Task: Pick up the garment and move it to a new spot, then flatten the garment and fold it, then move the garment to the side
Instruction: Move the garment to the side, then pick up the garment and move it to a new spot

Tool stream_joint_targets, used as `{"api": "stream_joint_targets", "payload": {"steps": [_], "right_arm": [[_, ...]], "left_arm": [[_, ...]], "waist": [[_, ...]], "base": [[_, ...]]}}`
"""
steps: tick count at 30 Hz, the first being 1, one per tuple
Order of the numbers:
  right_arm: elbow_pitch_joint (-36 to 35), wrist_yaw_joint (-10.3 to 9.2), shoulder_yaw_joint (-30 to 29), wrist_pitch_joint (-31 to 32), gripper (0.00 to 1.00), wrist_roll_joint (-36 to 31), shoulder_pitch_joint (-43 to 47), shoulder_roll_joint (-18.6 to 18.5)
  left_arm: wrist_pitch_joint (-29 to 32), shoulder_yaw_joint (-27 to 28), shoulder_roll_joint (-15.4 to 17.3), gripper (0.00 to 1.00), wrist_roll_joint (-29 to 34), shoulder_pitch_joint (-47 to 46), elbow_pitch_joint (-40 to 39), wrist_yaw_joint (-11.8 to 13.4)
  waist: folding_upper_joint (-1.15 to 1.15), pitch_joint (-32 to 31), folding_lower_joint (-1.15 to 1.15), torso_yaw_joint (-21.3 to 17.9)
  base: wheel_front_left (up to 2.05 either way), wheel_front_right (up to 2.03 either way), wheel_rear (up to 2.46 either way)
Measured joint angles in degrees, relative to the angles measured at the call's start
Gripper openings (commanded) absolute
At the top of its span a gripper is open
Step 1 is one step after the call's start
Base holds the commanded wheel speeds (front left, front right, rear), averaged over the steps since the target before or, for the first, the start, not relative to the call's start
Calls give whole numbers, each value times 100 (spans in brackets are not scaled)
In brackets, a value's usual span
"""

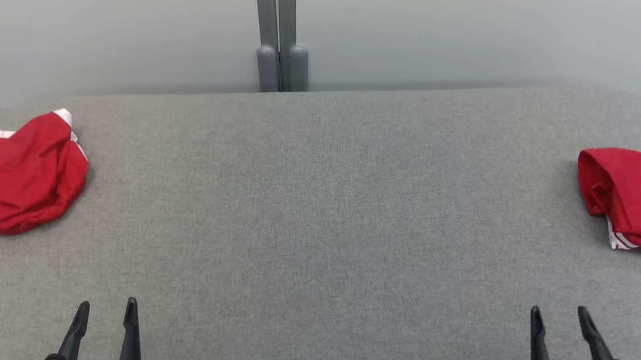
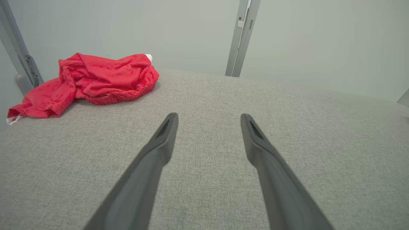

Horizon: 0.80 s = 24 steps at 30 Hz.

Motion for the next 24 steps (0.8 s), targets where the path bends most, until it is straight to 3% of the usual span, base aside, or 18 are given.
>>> {"api": "stream_joint_targets", "payload": {"steps": [8,19,24], "right_arm": [[176,-1,185,0,100,9,218,123],[167,-1,134,0,100,-2,211,49],[111,-1,223,0,100,12,207,43]], "left_arm": [[0,-56,1,100,-36,23,68,3],[0,8,0,100,-13,23,64,-25],[-1,20,0,100,10,18,66,-32]], "waist": [[0,-432,0,26],[0,-405,0,150],[0,-398,0,405]], "base": [[0,0,0],[0,0,0],[0,0,0]]}}
